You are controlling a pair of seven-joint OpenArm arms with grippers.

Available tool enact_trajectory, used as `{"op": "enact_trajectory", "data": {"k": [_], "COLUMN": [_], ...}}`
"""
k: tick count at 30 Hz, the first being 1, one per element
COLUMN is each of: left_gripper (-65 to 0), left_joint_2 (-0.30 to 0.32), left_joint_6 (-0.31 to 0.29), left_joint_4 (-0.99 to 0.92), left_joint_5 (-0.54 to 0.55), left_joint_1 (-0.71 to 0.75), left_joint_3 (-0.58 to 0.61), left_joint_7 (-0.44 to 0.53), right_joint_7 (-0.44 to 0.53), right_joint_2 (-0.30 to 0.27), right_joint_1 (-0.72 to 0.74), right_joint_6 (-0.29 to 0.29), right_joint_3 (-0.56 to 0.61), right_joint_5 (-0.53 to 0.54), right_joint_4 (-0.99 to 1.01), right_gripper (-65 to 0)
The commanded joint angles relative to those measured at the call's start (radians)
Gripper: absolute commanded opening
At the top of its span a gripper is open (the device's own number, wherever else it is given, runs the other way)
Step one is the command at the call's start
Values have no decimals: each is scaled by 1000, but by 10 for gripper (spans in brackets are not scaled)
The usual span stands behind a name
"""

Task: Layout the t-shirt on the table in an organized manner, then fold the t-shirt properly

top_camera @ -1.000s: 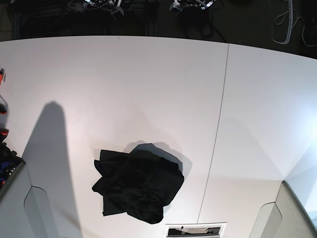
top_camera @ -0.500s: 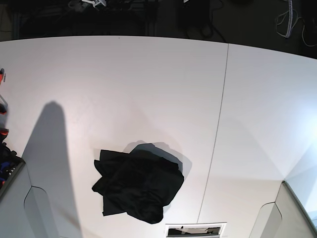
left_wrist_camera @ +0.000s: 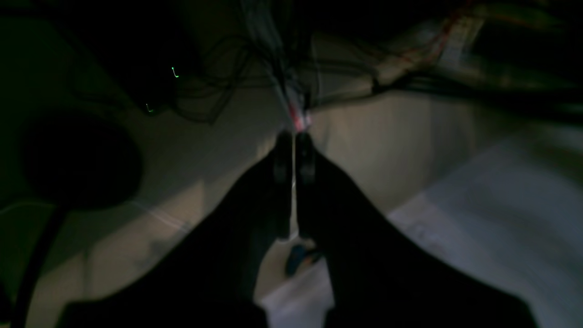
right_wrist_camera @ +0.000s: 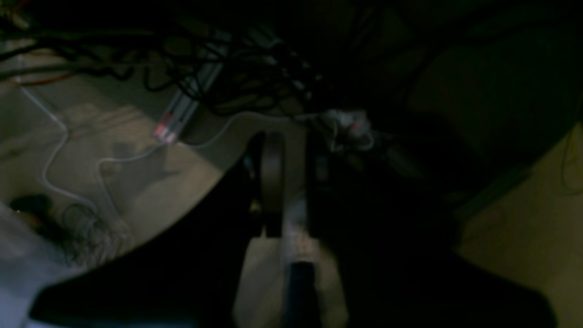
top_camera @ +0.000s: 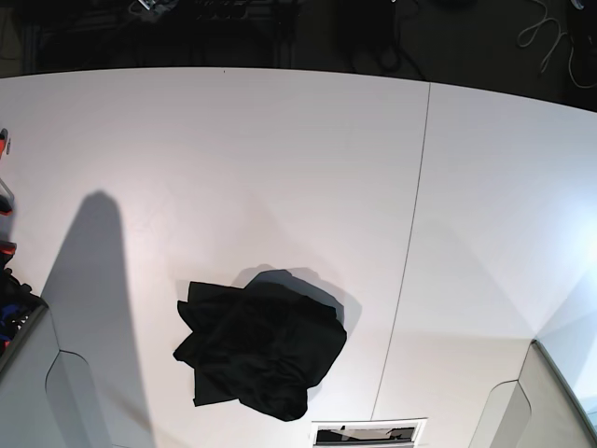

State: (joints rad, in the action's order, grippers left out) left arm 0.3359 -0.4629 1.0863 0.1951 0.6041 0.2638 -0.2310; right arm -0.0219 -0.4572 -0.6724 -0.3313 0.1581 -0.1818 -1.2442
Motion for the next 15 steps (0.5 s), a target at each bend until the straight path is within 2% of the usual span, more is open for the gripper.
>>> {"op": "enact_trajectory", "data": {"k": [1, 6, 10, 13, 15], "left_gripper": [-635, -635, -635, -635, -635], "left_joint_2": [21, 65, 69, 69, 69], "left_joint_6": [-6, -6, -5, -5, -5], "left_joint_4": [80, 458, 727, 889, 970], "left_joint_5": [11, 17, 36, 68, 91], "left_joint_1": [43, 236, 343, 386, 399], "left_joint_3": [-37, -217, -346, -422, -461], "left_joint_7": [18, 17, 10, -7, -13], "right_joint_7": [17, 2, -47, -81, -84], "right_joint_2": [-30, -99, -113, -113, -112], "right_joint_1": [-53, -210, -268, -268, -259], "right_joint_6": [-11, -5, -5, -4, 24], "right_joint_3": [-8, -90, -198, -284, -338], "right_joint_5": [10, 10, 11, 79, 137], "right_joint_4": [-72, -389, -578, -673, -719], "right_gripper": [-567, -567, -567, -567, -567]}}
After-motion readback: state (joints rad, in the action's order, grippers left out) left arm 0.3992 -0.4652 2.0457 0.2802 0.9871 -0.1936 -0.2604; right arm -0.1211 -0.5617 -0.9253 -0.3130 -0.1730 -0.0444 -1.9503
